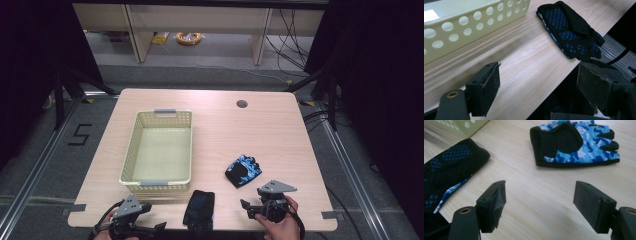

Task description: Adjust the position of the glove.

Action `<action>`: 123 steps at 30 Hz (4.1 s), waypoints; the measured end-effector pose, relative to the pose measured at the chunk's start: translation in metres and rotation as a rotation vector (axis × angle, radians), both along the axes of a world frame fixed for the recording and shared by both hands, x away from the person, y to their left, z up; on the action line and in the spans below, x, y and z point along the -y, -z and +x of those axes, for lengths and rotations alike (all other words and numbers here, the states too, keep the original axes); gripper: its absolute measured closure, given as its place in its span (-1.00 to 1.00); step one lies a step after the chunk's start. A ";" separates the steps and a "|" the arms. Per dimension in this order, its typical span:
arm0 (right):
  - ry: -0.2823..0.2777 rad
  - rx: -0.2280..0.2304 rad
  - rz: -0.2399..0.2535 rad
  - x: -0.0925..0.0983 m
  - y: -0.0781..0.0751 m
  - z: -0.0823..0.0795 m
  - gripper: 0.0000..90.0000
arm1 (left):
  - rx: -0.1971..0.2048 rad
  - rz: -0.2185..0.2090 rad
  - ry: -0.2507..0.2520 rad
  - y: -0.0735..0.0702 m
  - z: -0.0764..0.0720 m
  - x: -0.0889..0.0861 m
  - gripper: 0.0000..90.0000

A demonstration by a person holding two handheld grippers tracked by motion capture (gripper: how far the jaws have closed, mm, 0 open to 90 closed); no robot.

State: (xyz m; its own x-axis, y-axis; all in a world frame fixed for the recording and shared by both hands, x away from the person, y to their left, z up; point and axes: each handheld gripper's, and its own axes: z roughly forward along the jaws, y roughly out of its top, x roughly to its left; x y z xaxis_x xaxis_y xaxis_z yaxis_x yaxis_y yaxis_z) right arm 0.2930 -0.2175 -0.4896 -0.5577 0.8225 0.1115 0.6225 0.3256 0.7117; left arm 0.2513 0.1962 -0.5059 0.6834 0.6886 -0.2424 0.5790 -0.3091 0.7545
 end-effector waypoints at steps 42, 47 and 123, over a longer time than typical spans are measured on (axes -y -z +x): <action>-0.194 -0.046 -0.047 -0.100 0.006 -0.014 -0.15 | 0.005 0.000 -0.001 0.000 0.000 0.001 -0.60; -0.164 -0.034 -0.030 -0.109 0.007 -0.012 -0.08 | 0.006 0.002 -0.001 0.000 -0.001 0.001 -0.59; -0.696 -0.021 -0.186 -0.087 -0.001 0.079 0.70 | 0.025 -0.004 0.078 0.005 0.011 0.048 -0.49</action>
State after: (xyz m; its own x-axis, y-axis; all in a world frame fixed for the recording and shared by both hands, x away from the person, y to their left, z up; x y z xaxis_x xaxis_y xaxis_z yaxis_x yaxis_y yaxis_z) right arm 0.3724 -0.1302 -0.4882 -0.9586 0.2839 0.0203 0.2395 0.7662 0.5963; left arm 0.2618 0.1484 -0.5108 0.7409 0.6320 -0.2273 0.5345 -0.3499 0.7694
